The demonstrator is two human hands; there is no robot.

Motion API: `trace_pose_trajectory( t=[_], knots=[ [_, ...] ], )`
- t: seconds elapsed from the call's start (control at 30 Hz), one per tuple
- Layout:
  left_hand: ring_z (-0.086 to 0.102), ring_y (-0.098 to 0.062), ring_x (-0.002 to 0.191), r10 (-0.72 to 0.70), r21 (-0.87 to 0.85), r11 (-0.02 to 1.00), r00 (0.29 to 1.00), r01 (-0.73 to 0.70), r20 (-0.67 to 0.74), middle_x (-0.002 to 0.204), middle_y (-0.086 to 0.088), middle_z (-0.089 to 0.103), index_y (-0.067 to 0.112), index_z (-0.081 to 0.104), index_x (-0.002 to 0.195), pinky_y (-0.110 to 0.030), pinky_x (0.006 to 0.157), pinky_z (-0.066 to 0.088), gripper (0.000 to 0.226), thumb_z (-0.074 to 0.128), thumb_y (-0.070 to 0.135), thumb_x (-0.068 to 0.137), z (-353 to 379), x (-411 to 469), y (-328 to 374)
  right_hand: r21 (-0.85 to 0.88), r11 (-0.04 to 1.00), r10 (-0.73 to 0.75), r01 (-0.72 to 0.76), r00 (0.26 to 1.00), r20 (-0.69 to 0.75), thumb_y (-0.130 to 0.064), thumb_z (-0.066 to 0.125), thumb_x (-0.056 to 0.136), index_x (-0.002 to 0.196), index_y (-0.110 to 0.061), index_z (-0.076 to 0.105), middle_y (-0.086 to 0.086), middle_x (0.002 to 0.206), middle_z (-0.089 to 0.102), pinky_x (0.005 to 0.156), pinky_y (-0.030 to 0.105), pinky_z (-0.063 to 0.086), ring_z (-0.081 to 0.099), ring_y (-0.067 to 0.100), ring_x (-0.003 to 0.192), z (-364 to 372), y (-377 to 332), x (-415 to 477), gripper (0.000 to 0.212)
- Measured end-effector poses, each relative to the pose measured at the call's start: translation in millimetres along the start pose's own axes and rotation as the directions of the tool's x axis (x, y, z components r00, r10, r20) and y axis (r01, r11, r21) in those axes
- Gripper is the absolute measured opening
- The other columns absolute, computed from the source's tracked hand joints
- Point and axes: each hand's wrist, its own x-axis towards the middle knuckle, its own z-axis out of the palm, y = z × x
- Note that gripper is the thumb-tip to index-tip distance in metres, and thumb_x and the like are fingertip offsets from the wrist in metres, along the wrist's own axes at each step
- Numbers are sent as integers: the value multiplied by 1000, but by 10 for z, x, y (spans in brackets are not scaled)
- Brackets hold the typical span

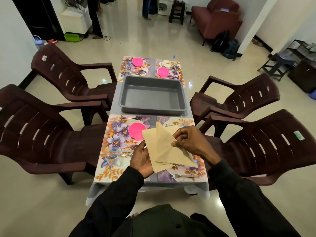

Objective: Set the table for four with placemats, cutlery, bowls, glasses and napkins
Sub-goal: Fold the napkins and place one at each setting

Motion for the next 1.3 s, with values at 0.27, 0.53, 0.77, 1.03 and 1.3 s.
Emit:
trace_pose_trajectory(
  t=[0.27, 0.53, 0.77, 1.03, 1.3],
  knots=[
    [42, -43, 141, -49, 37, 998, 997, 47, 58, 143, -20, 57, 14, 68, 130, -61, 118, 27, 48, 53, 45, 97, -75, -13, 121, -60, 996, 64, -62, 997, 32, -29, 83, 83, 100, -12, 76, -5, 85, 71, 67, 22, 52, 64, 11, 81, 115, -97, 47, 25],
    [65, -43, 111, -64, 55, 997, 997, 61, 46, 124, -21, 69, 10, 76, 115, -59, 112, 35, 48, 47, 46, 101, -148, 9, 137, -32, 995, 93, -94, 995, -43, -14, 82, 83, 95, -17, 72, 1, 82, 74, 79, 32, 58, 67, 10, 74, 135, -129, 39, 16],
    [65, -46, 113, -67, 42, 997, 997, 66, 44, 131, -22, 65, 13, 69, 124, -62, 103, 45, 47, 46, 46, 102, -56, 185, 146, -124, 987, 105, -102, 994, 20, -19, 78, 87, 115, -15, 73, -1, 101, 73, 88, 33, 57, 67, 14, 95, -33, 17, 212, 29],
    [61, -44, 116, -45, 28, 999, 999, 46, -21, 129, -22, 66, 10, 76, 112, -58, 110, 39, 46, 48, 45, 100, 37, 581, 149, -190, 979, 85, -77, 996, 37, -20, 79, 86, 95, -16, 77, -2, 93, 74, 81, 34, 59, 69, 14, 88, -298, 160, 603, 10],
    [71, -37, 100, 89, -20, 995, 987, -93, -133, 110, -15, 74, 14, 76, 102, -50, 99, 47, 43, 47, 46, 101, 224, 1215, 231, -9, 999, 45, -46, 995, -94, -10, 80, 83, 99, -10, 75, 0, 91, 76, 80, 31, 59, 72, 12, 83, -1059, 508, 1075, 16]
  ],
)
